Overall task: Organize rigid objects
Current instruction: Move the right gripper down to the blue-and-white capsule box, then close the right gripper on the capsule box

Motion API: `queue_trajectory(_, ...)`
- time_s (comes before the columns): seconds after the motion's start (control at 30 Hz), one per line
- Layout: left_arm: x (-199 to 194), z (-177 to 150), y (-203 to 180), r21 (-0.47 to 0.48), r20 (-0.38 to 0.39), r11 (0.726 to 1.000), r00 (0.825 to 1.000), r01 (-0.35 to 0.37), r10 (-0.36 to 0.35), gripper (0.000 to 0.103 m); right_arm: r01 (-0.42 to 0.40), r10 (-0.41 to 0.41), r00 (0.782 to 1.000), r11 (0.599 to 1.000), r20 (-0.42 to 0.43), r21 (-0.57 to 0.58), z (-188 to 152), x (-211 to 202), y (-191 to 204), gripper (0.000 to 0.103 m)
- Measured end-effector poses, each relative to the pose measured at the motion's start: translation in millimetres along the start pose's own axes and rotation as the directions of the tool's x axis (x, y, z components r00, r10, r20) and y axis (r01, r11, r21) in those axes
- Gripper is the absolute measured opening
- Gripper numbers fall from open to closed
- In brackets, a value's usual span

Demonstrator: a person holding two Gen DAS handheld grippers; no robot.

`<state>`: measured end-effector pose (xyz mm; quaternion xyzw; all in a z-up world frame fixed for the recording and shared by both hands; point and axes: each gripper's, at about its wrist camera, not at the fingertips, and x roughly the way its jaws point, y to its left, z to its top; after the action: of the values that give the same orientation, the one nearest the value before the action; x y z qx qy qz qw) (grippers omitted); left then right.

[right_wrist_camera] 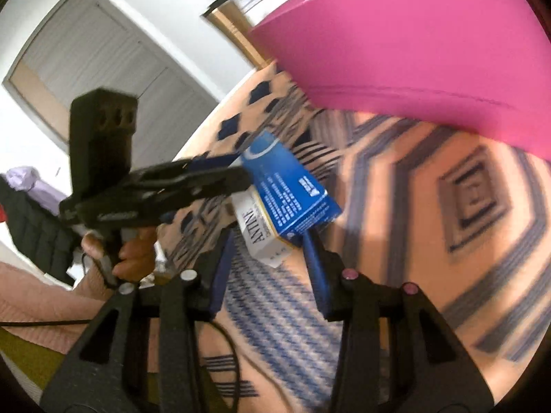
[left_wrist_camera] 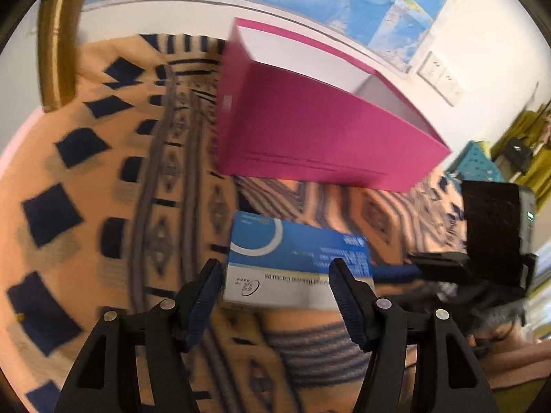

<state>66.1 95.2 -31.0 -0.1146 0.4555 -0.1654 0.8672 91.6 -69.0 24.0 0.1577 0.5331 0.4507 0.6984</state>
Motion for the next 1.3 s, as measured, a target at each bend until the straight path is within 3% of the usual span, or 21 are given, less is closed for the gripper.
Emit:
queue_trajectory(0.2, 18.2, -2.9, -37.1, 0.084, -0.041, 0.994, 0.997, 0.071, -0.067, 0.064, 0.09, -0.096, 0.993, 0.992, 0.066, 0.082, -4.0, -29.4, -28.8, 0.045)
queue_trajectory(0.37, 33.9, -0.8, -59.9, 0.134, -0.071, 0.988, 0.995, 0.081, -0.072, 0.062, 0.153, -0.166, 0.981, 0.981, 0.103, 0.123, -6.0, -47.2, -42.9, 0.045)
queue_trajectory(0.47, 39.6, 2.1, -63.3, 0.137, -0.076, 0.988, 0.995, 0.07, -0.06, 0.054, 0.179, -0.196, 0.973, 0.974, 0.122, 0.138, -6.1, -54.2, -47.6, 0.045)
queue_trajectory(0.7, 42.5, 6.0, -57.3, 0.115, -0.064, 0.993, 0.998, 0.01, -0.003, 0.044, 0.185, -0.207, 0.968, 0.97, 0.143, 0.155, -8.8, -61.4, -52.5, 0.045)
queue_trajectory(1.3, 43.9, 12.9, -59.7, 0.12, -0.049, 0.993, 0.999, 0.015, -0.009, 0.041, 0.188, -0.216, 0.962, 0.968, 0.168, 0.169, -2.1, -61.2, -57.4, 0.045)
